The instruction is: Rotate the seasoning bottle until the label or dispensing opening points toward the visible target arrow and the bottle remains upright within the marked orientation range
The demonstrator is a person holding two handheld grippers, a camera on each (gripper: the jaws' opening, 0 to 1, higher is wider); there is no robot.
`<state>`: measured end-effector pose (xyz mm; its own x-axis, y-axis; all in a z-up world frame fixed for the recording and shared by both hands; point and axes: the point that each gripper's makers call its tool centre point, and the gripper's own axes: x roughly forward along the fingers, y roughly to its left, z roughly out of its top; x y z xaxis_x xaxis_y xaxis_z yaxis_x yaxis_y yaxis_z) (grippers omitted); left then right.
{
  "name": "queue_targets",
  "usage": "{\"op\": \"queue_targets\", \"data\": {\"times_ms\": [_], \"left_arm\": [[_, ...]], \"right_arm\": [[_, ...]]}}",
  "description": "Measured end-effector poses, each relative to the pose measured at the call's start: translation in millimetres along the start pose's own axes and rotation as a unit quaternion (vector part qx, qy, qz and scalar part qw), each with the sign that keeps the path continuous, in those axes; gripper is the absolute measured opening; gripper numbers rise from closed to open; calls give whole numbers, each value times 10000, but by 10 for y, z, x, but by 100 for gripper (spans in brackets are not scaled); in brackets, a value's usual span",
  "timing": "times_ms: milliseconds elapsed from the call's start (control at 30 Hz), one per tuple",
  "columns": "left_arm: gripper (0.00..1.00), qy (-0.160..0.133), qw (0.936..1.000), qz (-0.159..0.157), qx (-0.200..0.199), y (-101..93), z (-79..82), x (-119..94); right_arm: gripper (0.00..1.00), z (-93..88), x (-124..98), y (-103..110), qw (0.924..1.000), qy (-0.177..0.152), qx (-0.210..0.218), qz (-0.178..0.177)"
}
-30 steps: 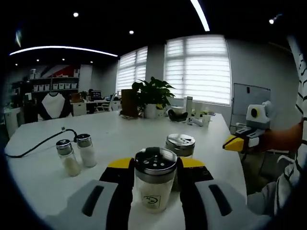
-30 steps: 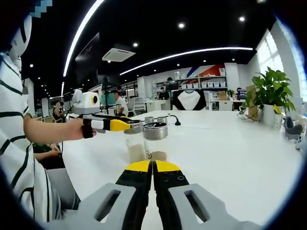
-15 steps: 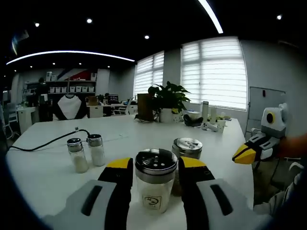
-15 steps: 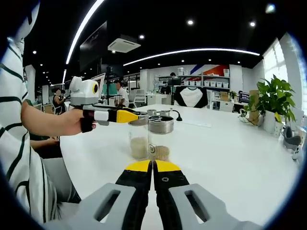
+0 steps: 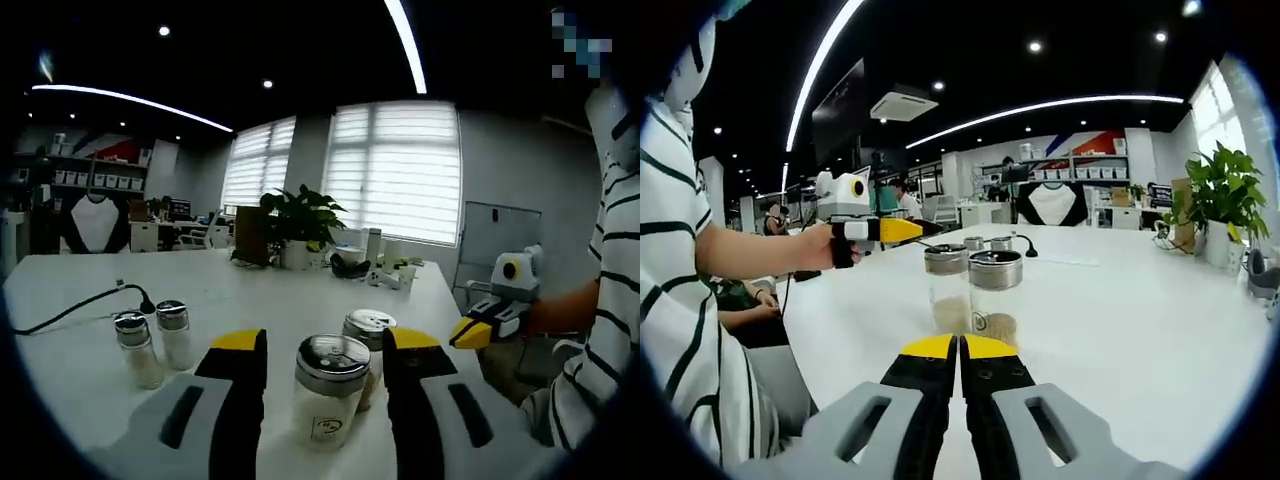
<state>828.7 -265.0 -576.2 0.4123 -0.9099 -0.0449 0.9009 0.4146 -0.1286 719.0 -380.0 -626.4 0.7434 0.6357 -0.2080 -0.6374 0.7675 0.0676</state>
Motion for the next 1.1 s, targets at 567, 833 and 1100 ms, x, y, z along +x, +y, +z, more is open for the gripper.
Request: {"op": "queue_targets", "data": {"times_ms": [567,833,1100], "left_arm": [[43,273,9995,-127,-99,-31,-226,218],[41,407,9991,-109,91,-74,-286,224],[39,389,9992,19,46,-66,-305,225]], "right_arm": [[0,-22,-11,31,10000,24,11,23],[0,-29,-18,22,10000,25,23,2],[0,-16,-29,-18,10000,-6,27,-81]]}}
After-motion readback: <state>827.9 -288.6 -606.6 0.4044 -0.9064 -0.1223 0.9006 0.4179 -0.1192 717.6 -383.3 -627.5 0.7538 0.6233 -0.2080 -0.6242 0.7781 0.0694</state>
